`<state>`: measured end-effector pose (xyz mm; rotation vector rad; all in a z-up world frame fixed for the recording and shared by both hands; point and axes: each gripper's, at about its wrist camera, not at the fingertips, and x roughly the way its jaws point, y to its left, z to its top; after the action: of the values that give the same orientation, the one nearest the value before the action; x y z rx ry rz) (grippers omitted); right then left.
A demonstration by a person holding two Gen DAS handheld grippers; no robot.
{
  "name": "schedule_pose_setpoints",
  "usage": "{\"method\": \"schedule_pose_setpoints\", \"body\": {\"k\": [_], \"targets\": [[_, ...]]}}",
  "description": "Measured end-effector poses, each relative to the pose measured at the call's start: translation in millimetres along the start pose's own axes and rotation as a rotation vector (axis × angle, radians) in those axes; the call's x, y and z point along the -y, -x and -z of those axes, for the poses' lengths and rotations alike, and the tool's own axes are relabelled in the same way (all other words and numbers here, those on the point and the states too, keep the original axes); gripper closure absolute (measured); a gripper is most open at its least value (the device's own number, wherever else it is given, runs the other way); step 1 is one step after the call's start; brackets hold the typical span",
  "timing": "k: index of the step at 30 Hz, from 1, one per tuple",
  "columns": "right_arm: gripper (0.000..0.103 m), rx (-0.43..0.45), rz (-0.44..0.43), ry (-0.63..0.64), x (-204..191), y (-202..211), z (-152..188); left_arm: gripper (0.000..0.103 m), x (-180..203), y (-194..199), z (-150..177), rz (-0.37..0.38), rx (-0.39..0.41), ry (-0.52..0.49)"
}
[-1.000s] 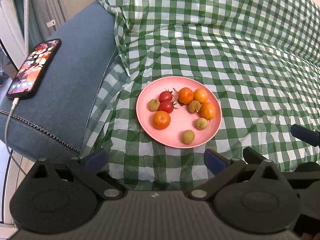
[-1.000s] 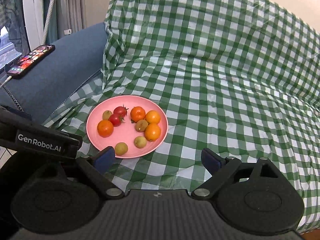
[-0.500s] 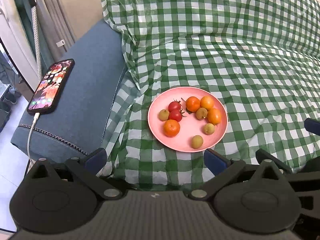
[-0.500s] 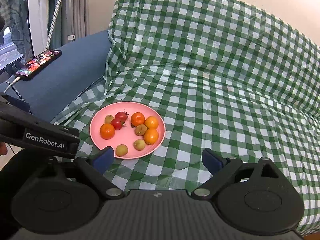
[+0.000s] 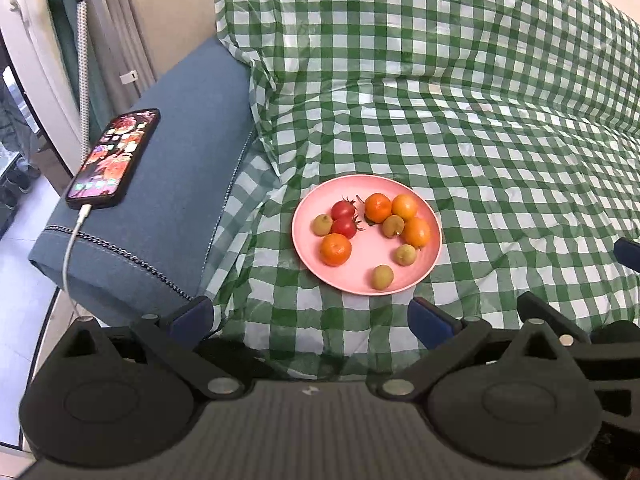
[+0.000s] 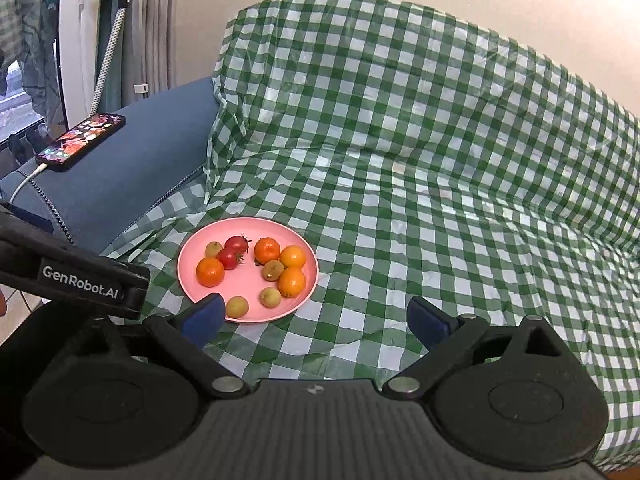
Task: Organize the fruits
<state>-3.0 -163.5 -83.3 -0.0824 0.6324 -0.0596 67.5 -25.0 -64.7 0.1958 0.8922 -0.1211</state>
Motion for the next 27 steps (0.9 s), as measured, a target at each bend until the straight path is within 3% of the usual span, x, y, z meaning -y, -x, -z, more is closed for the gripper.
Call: {"method": "schedule_pose_setpoints", "body": {"k": [7, 17, 22, 27], "targets": [[0.005, 0.028, 0.008, -0.002, 1, 17, 3, 0.000, 1, 15, 7, -0.035, 0.041, -0.009], [0.002, 0.044, 0.016, 0.000, 2, 29, 7, 0.000, -9, 17, 15, 0.020, 0.001, 0.020], [0.001, 0.039, 0.007, 0.014, -1, 28, 7, 0.000, -5, 17, 20, -0.029, 0.020, -0.008], [0.001, 0.035, 0.002, 0.017, -1, 27, 7, 0.000, -2, 14, 21, -0.022, 0.011, -0.031]]}}
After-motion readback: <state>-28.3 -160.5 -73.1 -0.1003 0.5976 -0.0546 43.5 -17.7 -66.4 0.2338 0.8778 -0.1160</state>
